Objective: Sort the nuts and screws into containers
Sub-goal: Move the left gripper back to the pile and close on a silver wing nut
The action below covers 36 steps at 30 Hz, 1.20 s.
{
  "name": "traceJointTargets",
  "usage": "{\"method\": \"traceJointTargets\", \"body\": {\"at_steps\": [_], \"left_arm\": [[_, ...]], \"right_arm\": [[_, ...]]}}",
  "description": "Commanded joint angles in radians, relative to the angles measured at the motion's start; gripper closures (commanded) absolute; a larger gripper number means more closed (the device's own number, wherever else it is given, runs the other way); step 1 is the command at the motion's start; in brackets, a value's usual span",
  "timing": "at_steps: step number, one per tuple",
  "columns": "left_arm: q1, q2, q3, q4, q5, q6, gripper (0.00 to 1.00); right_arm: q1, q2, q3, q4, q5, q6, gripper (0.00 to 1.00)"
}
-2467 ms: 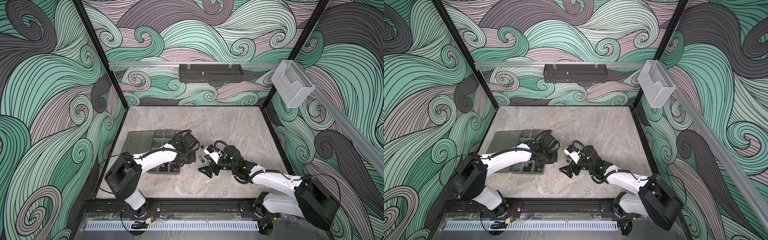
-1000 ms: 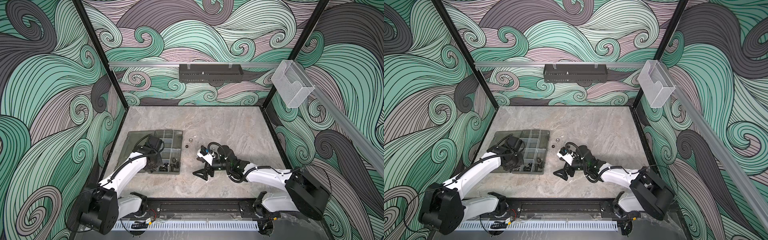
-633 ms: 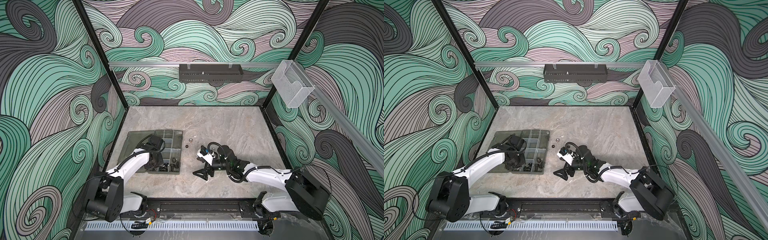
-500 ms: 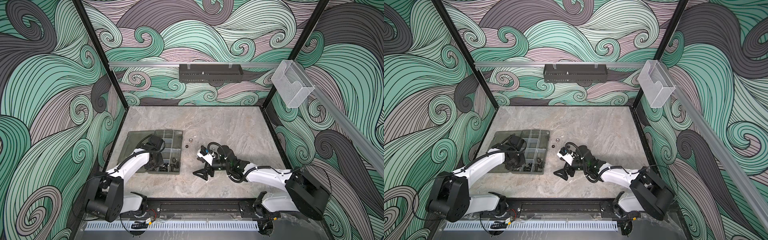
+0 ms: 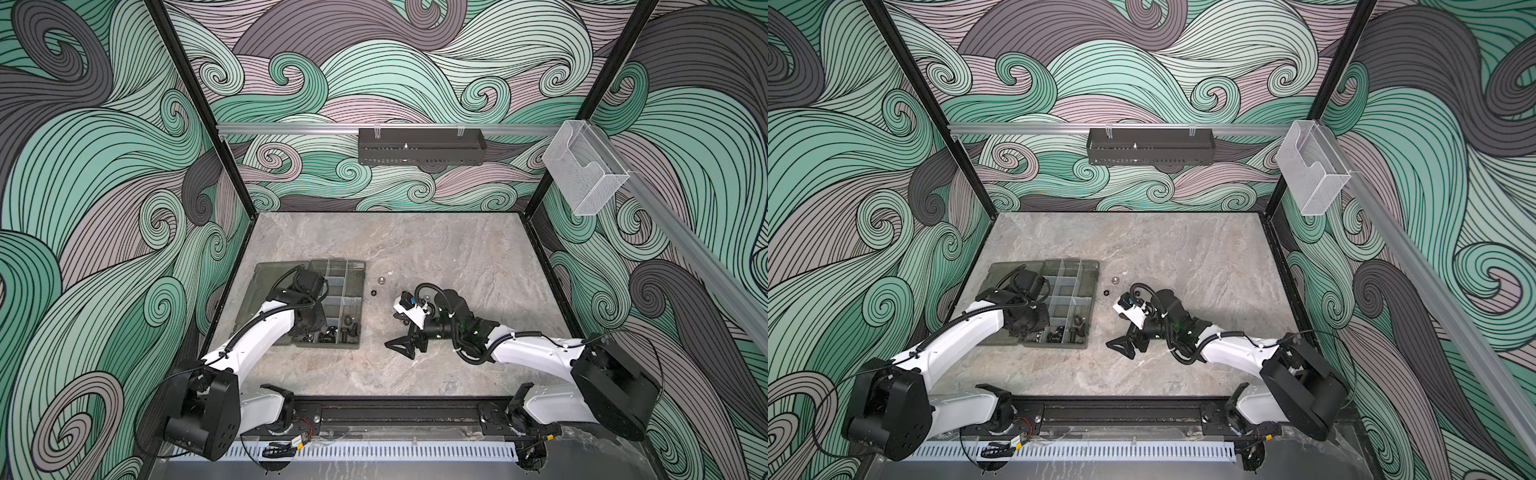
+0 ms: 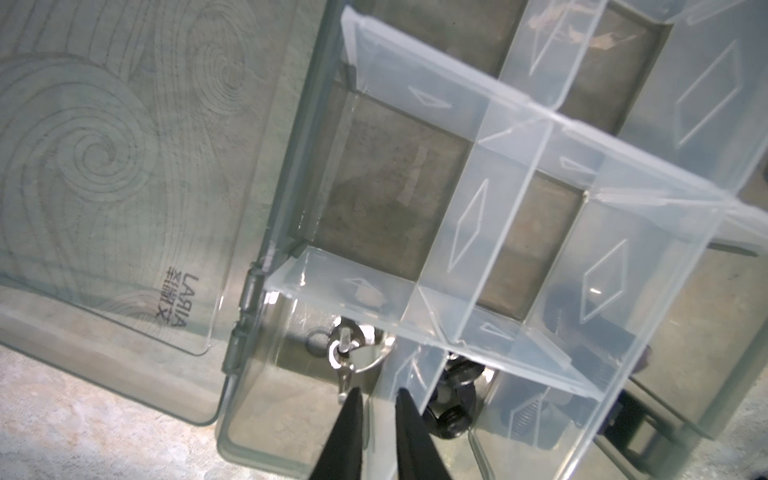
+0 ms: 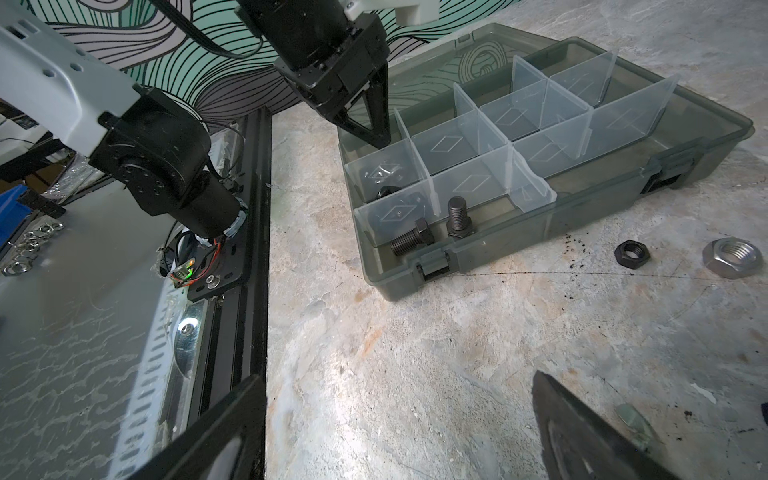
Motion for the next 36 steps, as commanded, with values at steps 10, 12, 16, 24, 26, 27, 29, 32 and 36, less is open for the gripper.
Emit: {"method": "traceJointTargets", "body": {"at_steps": [10, 12, 16, 24, 26, 27, 29, 32, 36], "left_arm": [[-0.200, -0.038, 0.087, 0.242, 0.180, 0.006, 0.80], [-0.238, 0.044, 0.142, 0.256, 0.183, 0.008, 0.80], [-0.314, 0.256, 0.293, 0.220, 0.196, -0.027, 0.81], [-0.388, 0.531, 0.426, 0.334, 0.313, -0.183, 0.81], [-0.402, 0.580, 0.471, 0.311, 0.316, -0.179, 0.82], [-0.407, 0.607, 0.491, 0.298, 0.318, -0.173, 0.82], [-0.418, 0.633, 0.506, 0.302, 0.330, -0.175, 0.82], [-0.431, 0.653, 0.510, 0.323, 0.341, -0.186, 0.80], [-0.439, 0.682, 0.533, 0.330, 0.349, -0.193, 0.80]], "right_arm": [[-0.040, -0.002, 0.001, 0.036, 0.070, 0.035, 0.01], [-0.085, 0.007, -0.001, 0.063, 0.057, 0.088, 0.01], [-0.190, 0.033, -0.029, 0.122, 0.021, 0.194, 0.01], [-0.244, 0.007, -0.058, 0.114, 0.083, 0.234, 0.01], [-0.253, -0.005, -0.060, 0.107, 0.093, 0.236, 0.01], [-0.256, -0.014, -0.063, 0.104, 0.099, 0.237, 0.01], [-0.260, -0.032, -0.073, 0.098, 0.111, 0.235, 0.01], [-0.267, -0.061, -0.094, 0.083, 0.132, 0.234, 0.01], [-0.272, -0.080, -0.102, 0.086, 0.129, 0.242, 0.01]]}}
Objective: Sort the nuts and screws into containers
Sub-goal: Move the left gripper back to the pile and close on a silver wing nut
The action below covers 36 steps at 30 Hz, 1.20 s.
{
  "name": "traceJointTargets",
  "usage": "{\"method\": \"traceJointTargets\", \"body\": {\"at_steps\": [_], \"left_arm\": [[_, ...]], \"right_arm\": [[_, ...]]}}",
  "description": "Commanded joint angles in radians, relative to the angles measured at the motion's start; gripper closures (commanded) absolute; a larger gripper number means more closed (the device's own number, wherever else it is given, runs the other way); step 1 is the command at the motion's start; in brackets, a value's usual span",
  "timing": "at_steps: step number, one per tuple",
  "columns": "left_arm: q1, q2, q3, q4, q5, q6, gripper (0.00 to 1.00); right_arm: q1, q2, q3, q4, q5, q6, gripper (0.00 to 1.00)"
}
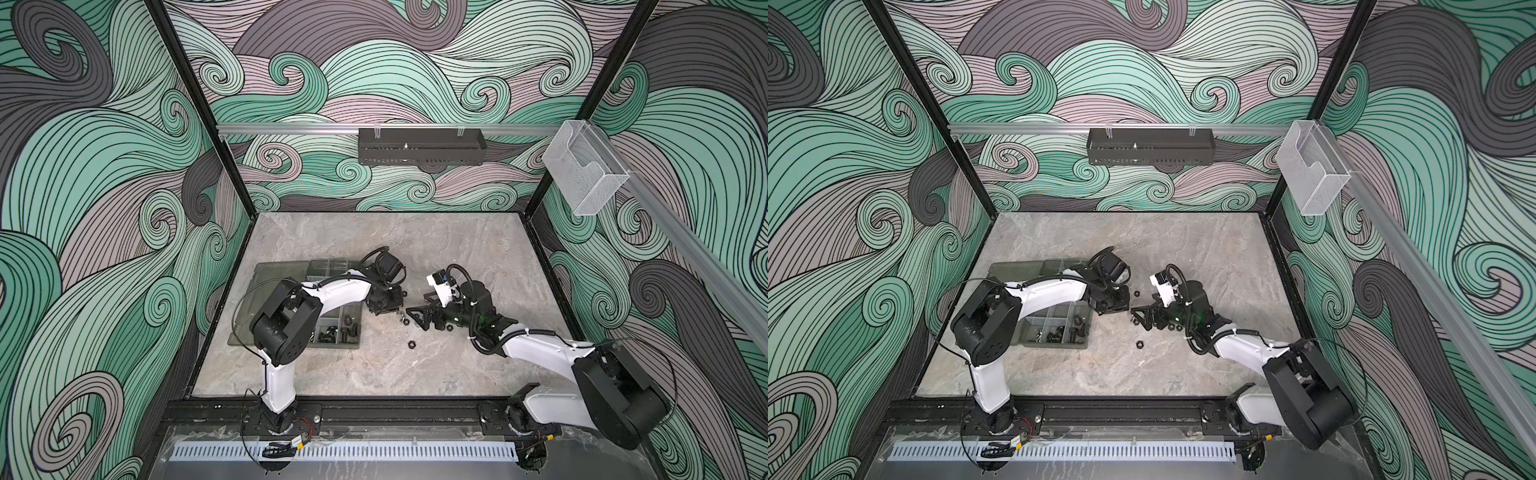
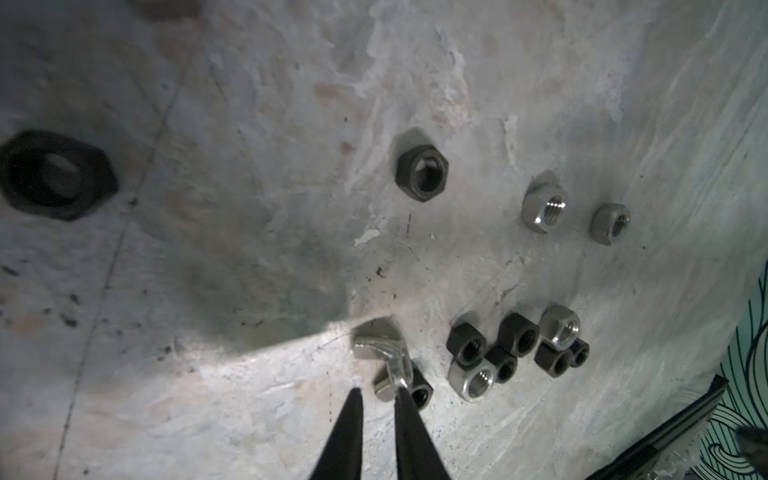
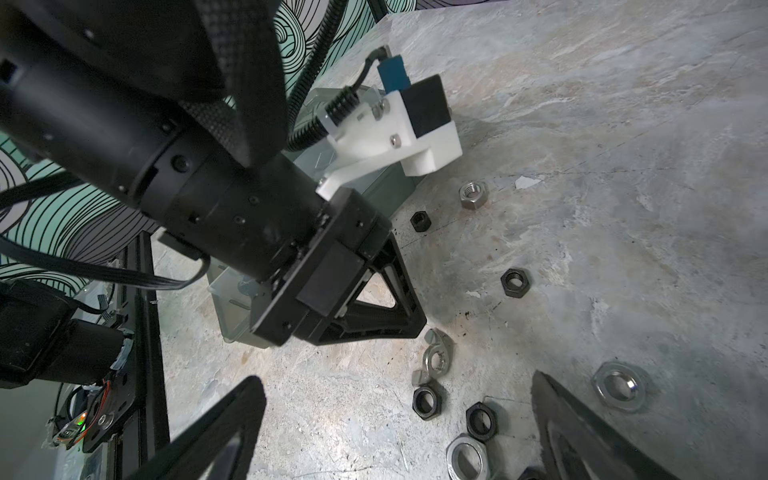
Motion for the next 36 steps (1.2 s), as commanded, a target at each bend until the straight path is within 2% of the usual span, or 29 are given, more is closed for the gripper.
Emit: {"method": "traceJointTargets", "body": {"at_steps": [1, 6, 20, 29, 36], "left_arm": [[-0.010, 0.035, 0.054, -0.002, 0.027, -0.025, 0.80], [-0.023, 0.049, 0.080, -0.039, 0.022, -0.017, 0.78], [-0.035, 0.073, 0.102, -0.092, 0.012, -0.023, 0.76], [-0.037, 0.069, 0.055, -0.048, -0.004, -0.048, 0.76], [-0.037, 0.125, 0.141, -0.115, -0.024, -0.011, 0.75]], "right_arm": [[-0.006, -0.012, -0.012, 0.011, 0.014, 0.008, 0.01], [-0.006, 0.009, 0.011, 0.008, -0.020, 0.014, 0.01], [-0.005, -0.047, 0.003, -0.021, -0.004, -0.003, 0.01], [-0.006, -0.049, -0.001, -0.004, -0.029, 0.011, 0.01], [-0.004, -0.061, 0.001, -0.020, -0.012, -0.009, 0.01]]}}
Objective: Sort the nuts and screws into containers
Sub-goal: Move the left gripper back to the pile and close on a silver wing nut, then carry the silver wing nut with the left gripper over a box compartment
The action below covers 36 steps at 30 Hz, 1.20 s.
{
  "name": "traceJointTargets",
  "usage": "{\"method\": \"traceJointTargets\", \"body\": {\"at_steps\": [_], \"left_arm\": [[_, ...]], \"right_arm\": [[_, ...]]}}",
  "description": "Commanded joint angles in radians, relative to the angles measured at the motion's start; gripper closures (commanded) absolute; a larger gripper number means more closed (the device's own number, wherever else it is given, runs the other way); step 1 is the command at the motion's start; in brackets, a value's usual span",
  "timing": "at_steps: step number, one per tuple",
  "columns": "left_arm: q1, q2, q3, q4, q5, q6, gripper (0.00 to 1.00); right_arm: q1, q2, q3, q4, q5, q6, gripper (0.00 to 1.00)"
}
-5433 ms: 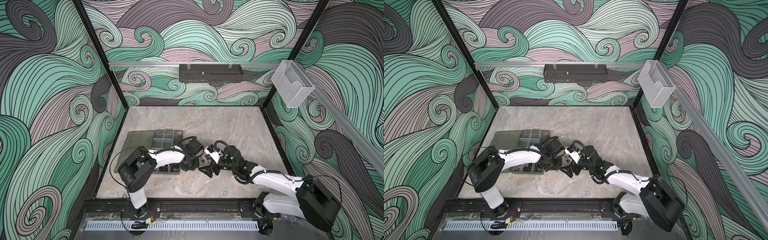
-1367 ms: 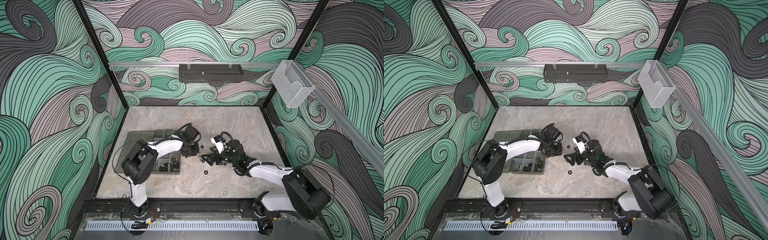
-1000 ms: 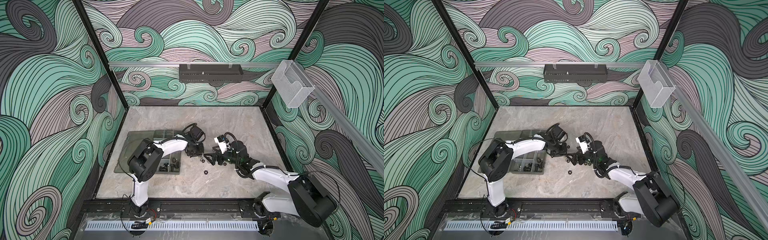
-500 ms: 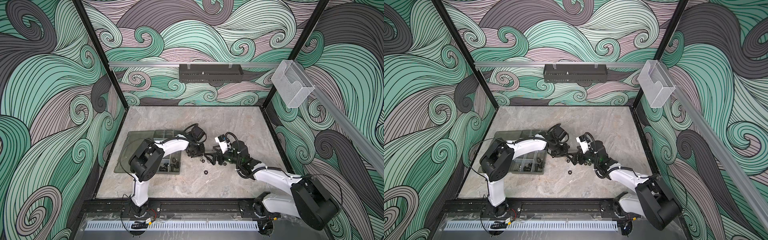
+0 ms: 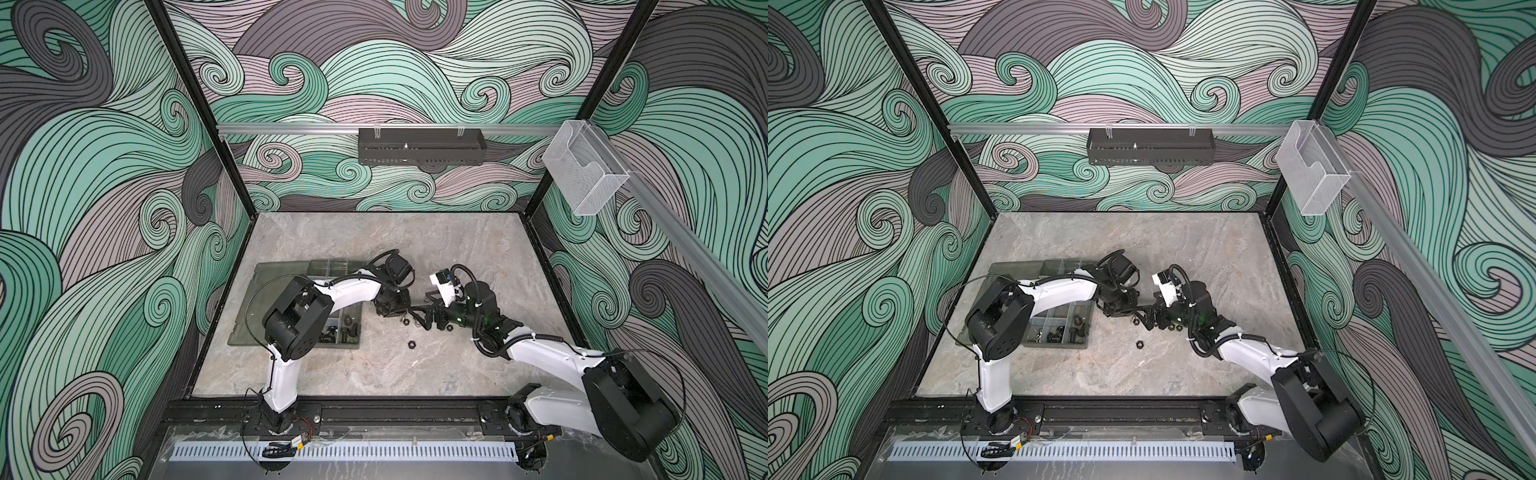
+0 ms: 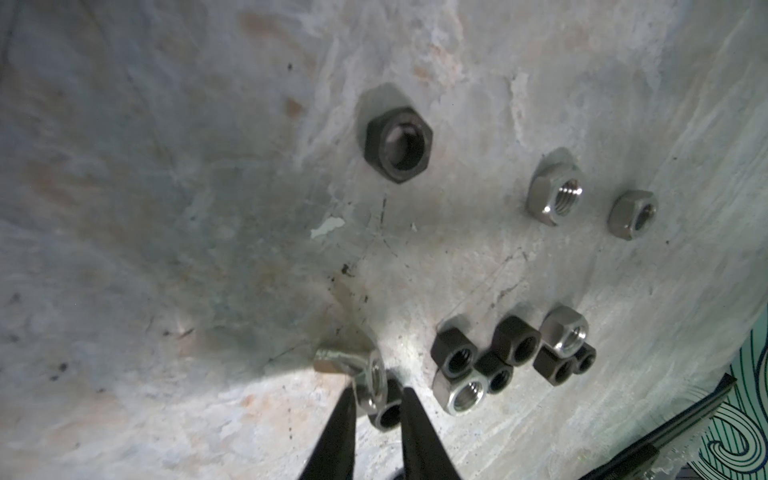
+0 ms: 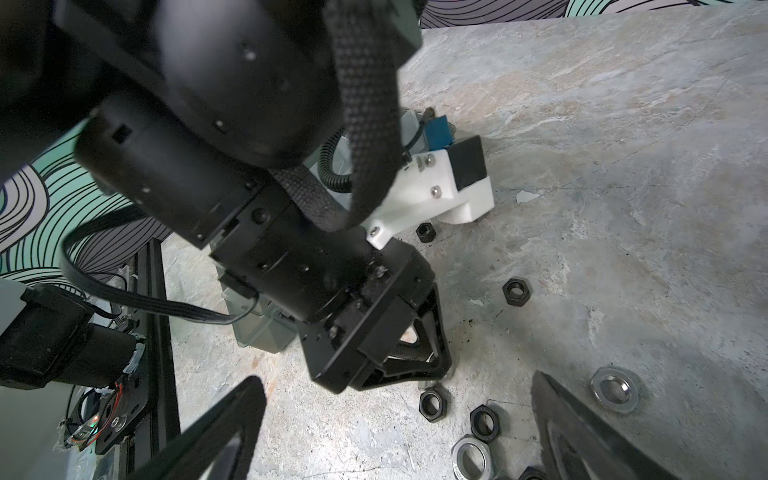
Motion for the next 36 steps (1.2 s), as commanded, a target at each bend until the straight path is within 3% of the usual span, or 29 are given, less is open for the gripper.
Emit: {"method": "traceJointTargets", "body": {"at_steps": [1, 10, 16, 22, 30, 36], "left_arm": [[-0.006, 0.029, 0.046, -0.059, -0.048, 0.024, 0.76], [-0.006, 0.051, 0.063, -0.081, -0.060, 0.023, 0.78], [-0.004, 0.082, 0.110, -0.135, -0.081, 0.056, 0.93], [0.002, -0.018, 0.062, -0.128, -0.132, 0.076, 0.98], [0.071, -0.152, 0.032, -0.127, -0.146, 0.139, 0.98], [0.104, -0.293, -0.070, -0.124, -0.164, 0.158, 0.98]], "right_arm": [[-0.004, -0.016, 0.000, 0.000, -0.005, -0.015, 0.01], [-0.002, 0.006, 0.001, 0.023, -0.021, -0.001, 0.01], [-0.003, 0.010, 0.006, 0.015, -0.018, -0.008, 0.01], [-0.003, 0.039, 0.013, 0.039, -0.042, 0.008, 0.01], [-0.004, 0.025, 0.007, 0.044, -0.032, -0.006, 0.01], [-0.001, 0.052, 0.001, 0.078, -0.059, -0.002, 0.01]]}}
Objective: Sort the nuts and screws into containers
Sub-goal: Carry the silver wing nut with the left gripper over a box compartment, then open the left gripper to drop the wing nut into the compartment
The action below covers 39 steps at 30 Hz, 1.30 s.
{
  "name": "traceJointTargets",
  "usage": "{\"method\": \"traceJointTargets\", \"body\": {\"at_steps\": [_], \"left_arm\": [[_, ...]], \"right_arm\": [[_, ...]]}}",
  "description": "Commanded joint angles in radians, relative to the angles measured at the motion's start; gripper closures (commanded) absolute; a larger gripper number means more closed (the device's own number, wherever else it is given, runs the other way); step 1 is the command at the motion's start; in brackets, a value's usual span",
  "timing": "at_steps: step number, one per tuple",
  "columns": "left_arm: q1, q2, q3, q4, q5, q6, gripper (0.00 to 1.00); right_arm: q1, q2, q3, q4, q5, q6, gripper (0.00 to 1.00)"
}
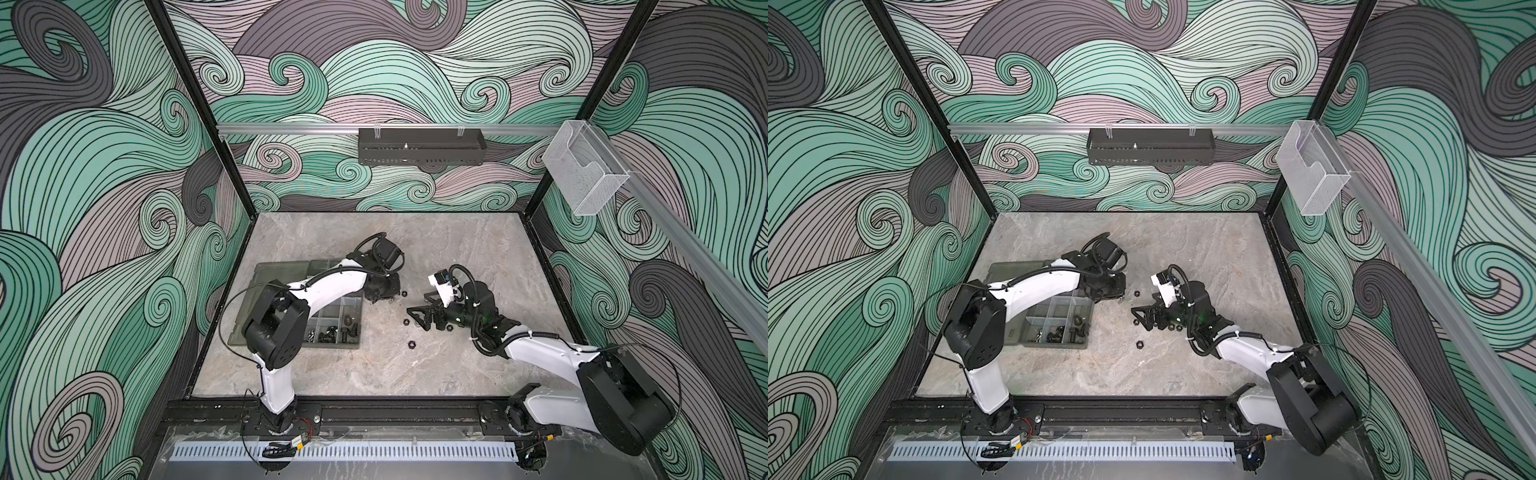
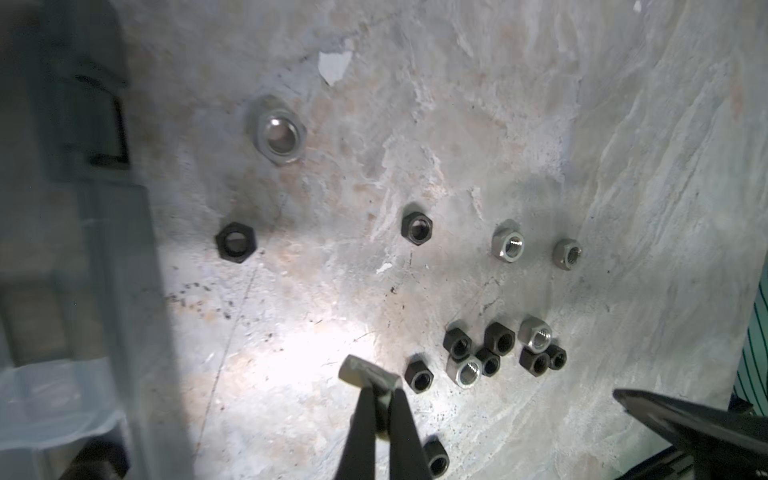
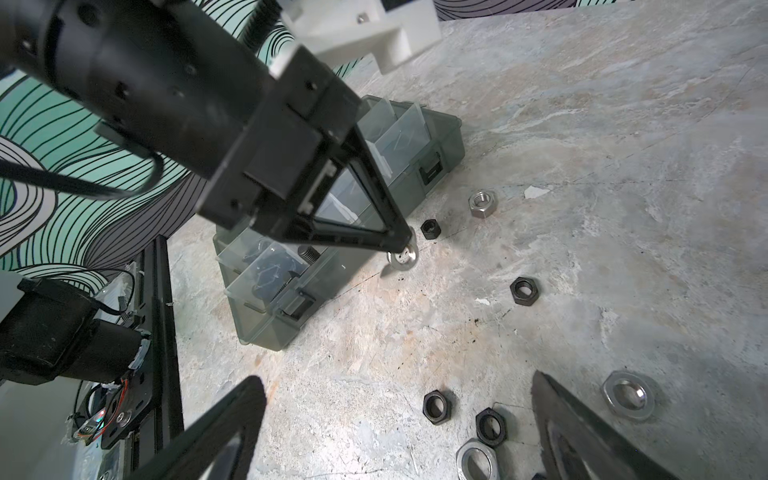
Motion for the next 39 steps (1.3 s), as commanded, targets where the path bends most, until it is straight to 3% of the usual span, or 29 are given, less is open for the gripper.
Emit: {"method": "traceJointTargets", "body": {"at_steps": [1, 8, 14, 22, 29, 39], "left_arm": [[0.016, -0.094, -0.057, -0.039, -0.048, 0.031, 0.98], [0.120, -0.317, -0.202, -0.143, -0.106, 0.060, 0.97], [0.213, -0.465, -0.311, -0.287, -0.182, 0.058, 0.97], [0.282, -0.651, -0.508, -0.230, -0.258, -0.010, 0.97], [0.343, -0.641, -0.576, -0.207, -0.276, -0.004, 0.96], [0.423, -0.552, -0.564, -0.140, -0.240, 0.057, 0.96]], "right_arm": [[0.002, 0.024, 0.012, 0.041, -0.046, -0.004, 0.01], [0.145, 0.045, 0.074, -0.050, 0.017, -0.149, 0.01], [0.259, 0.072, 0.068, 0.028, 0.004, -0.191, 0.01], [0.375, 0.109, 0.099, 0.030, 0.072, -0.239, 0.01], [0.437, 0.140, 0.047, 0.188, 0.106, -0.269, 0.01], [0.475, 0.120, 0.015, 0.234, 0.203, -0.342, 0.01]]}}
